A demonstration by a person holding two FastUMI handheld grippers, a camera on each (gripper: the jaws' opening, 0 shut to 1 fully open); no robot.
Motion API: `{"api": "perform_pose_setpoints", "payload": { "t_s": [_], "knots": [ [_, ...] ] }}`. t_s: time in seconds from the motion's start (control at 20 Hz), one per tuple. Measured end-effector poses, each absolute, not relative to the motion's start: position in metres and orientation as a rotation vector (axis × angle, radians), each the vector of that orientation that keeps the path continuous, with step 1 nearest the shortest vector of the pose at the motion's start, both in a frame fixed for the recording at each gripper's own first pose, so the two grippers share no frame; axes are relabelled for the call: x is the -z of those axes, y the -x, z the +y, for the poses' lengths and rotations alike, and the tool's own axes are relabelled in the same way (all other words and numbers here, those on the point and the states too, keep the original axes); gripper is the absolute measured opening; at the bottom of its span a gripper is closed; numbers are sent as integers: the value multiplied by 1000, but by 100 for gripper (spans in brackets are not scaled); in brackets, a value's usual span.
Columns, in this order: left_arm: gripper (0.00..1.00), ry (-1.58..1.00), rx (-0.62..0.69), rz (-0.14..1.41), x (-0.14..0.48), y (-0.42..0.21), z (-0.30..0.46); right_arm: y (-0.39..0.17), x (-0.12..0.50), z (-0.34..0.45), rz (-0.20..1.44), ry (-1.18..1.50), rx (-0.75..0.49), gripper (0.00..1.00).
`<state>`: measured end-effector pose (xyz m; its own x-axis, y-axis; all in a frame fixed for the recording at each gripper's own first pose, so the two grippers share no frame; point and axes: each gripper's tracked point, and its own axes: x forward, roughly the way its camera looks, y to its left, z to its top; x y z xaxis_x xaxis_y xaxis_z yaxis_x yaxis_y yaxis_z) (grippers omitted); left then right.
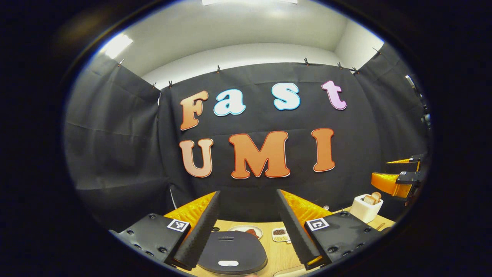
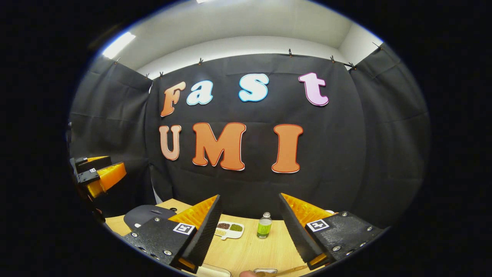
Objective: Close the left gripper, press the button to open the rice cooker; take a wooden spoon from the chopstick holder with the right hand, scoop a spoonful of rice and pour it into the rice cooker, then put the wooden spoon back into the chopstick holder.
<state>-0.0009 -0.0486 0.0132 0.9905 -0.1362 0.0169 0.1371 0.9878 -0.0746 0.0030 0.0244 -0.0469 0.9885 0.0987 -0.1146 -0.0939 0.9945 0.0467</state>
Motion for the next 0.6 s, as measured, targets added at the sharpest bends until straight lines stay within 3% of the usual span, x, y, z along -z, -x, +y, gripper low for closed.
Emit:
{"api": "perform_pose_setpoints", "payload": {
  "t_s": [0.6],
  "knots": [
    [94,84,127,-8,-9,-7,-43,-6,44,31,93,-38,-106,91]
  ]
}}
